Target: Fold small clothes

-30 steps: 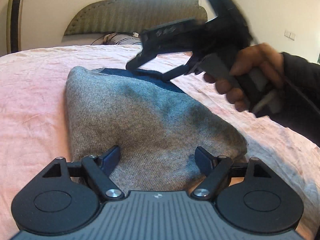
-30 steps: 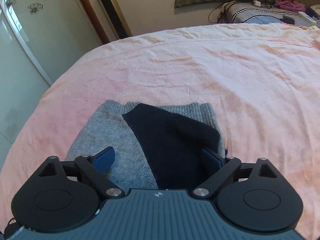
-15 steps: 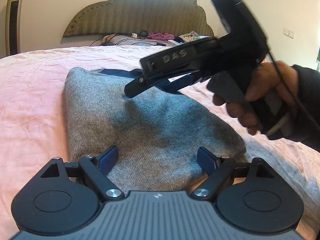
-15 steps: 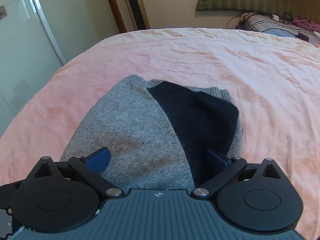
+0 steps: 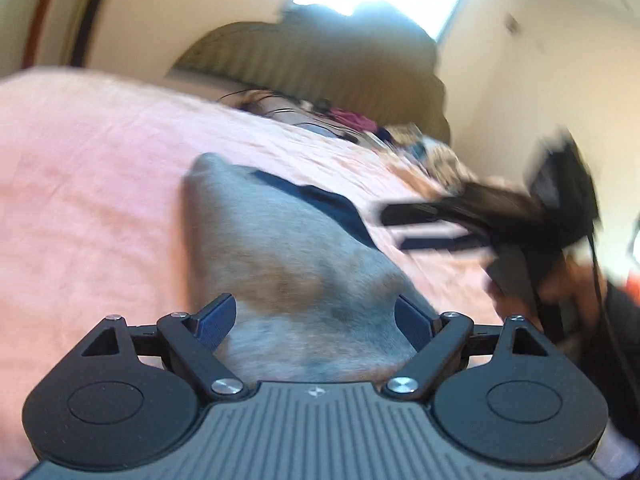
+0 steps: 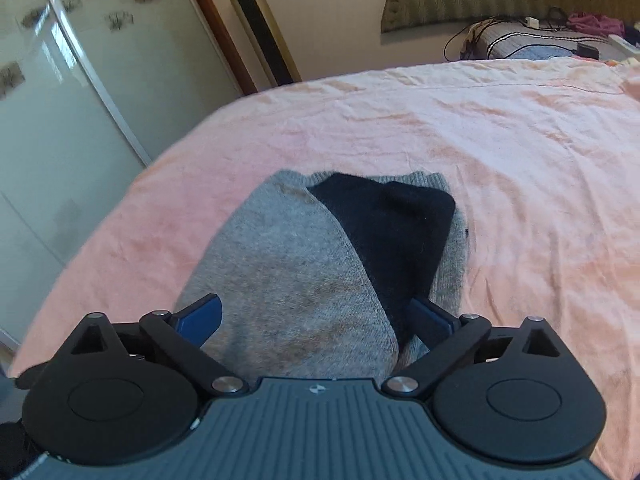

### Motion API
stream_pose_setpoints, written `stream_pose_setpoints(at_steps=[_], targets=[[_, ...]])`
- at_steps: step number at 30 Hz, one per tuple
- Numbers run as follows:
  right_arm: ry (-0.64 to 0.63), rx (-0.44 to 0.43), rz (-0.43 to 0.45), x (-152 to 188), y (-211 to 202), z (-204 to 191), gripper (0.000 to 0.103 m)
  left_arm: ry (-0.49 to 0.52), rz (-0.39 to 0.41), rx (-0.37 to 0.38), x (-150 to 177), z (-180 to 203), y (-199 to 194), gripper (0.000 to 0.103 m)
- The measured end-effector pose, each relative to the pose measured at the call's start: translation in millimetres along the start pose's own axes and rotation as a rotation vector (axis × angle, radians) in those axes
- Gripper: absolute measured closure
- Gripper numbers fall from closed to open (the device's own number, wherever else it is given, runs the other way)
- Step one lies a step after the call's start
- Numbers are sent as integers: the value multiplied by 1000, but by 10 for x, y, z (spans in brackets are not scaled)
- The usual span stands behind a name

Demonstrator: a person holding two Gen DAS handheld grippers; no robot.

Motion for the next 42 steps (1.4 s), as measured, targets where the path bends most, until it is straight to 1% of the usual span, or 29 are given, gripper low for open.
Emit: stream_pose_setpoints(at_steps=[2, 4, 6, 7, 8, 10, 11, 12, 13, 14, 15, 16, 19, 22, 23, 24, 25, 27, 28, 29, 30, 31, 32, 33, 34, 36, 39, 40, 42], targets=[[131, -27, -27, 109, -163, 306, 0, -182, -7, -6, 4, -327, -108, 16], [231, -49, -73, 263, -235, 555, 0, -314, -20, 7, 46, -553, -136, 16], [305, -82, -142, 461, -240, 721, 5, -391, -16, 68, 61, -619, -124, 16], [324, -112, -173, 539, -225, 739, 10, -421, -26, 113, 65, -603, -82, 16], [334, -156, -191, 610, -210, 712, 11, -465, -49, 175, 86, -591, -8, 17], [333, -228, -228, 656, -173, 611, 11, -508, -98, 245, 113, -537, 162, 28], [326, -251, -241, 661, -129, 554, 12, -499, -124, 246, 125, -498, 252, 34], [322, -268, -246, 650, -89, 514, 14, -497, -145, 238, 131, -498, 322, 49], [329, -283, -255, 635, -42, 500, 21, -513, -173, 233, 142, -512, 395, 67], [337, -291, -274, 623, 19, 495, 41, -541, -209, 223, 166, -545, 470, 74], [334, -281, -306, 632, 93, 493, 58, -553, -233, 214, 185, -567, 510, 87], [318, -260, -332, 661, 157, 487, 81, -549, -243, 207, 186, -567, 516, 90], [261, -268, -302, 662, 55, 435, 81, -469, -238, 189, 152, -430, 402, 93], [212, -300, -284, 728, -185, 386, 81, -385, -241, 201, 169, -232, 227, 93], [205, -293, -291, 785, -214, 405, 81, -365, -258, 194, 221, -211, 211, 92], [205, -275, -308, 855, -203, 442, 81, -344, -278, 157, 313, -228, 236, 92], [218, -277, -311, 909, -183, 471, 85, -339, -279, 142, 375, -256, 246, 91], [281, -303, -299, 911, -193, 532, 81, -344, -255, 158, 361, -249, 161, 88], [293, -306, -289, 878, -228, 535, 70, -323, -258, 158, 315, -211, 106, 84], [288, -292, -259, 807, -279, 536, 54, -283, -246, 162, 238, -171, 15, 82], [278, -275, -210, 699, -352, 554, 44, -236, -222, 158, 149, -126, -72, 77], [277, -264, -164, 588, -417, 573, 29, -170, -191, 133, 33, -94, -169, 67], [276, -258, -124, 459, -459, 597, 25, -106, -160, 97, -88, -56, -239, 59], [270, -248, -99, 326, -466, 607, 25, -47, -124, 57, -205, -28, -270, 35], [269, -228, -79, 209, -444, 616, 25, 19, -81, 0, -330, -3, -273, 20], [264, -170, -54, -92, -234, 626, 25, 134, -39, -101, -561, 30, -129, 19], [253, -103, -78, -356, 148, 608, 29, 255, -33, -155, -676, 123, 244, 20], [245, -76, -98, -413, 335, 582, 34, 301, -59, -153, -652, 168, 412, 20], [215, -18, -151, -442, 693, 512, 47, 351, -158, -146, -520, 195, 781, 20]])
Point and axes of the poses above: each gripper's, at about its wrist camera, not at the fingertips, and y roughly the way its jaws point, z to its right, x to its underside, the point moved 6 cm from there along y, roughly the way its jaws point, and after that the axes turned 12 degrees about x, right-handed, at the moved point
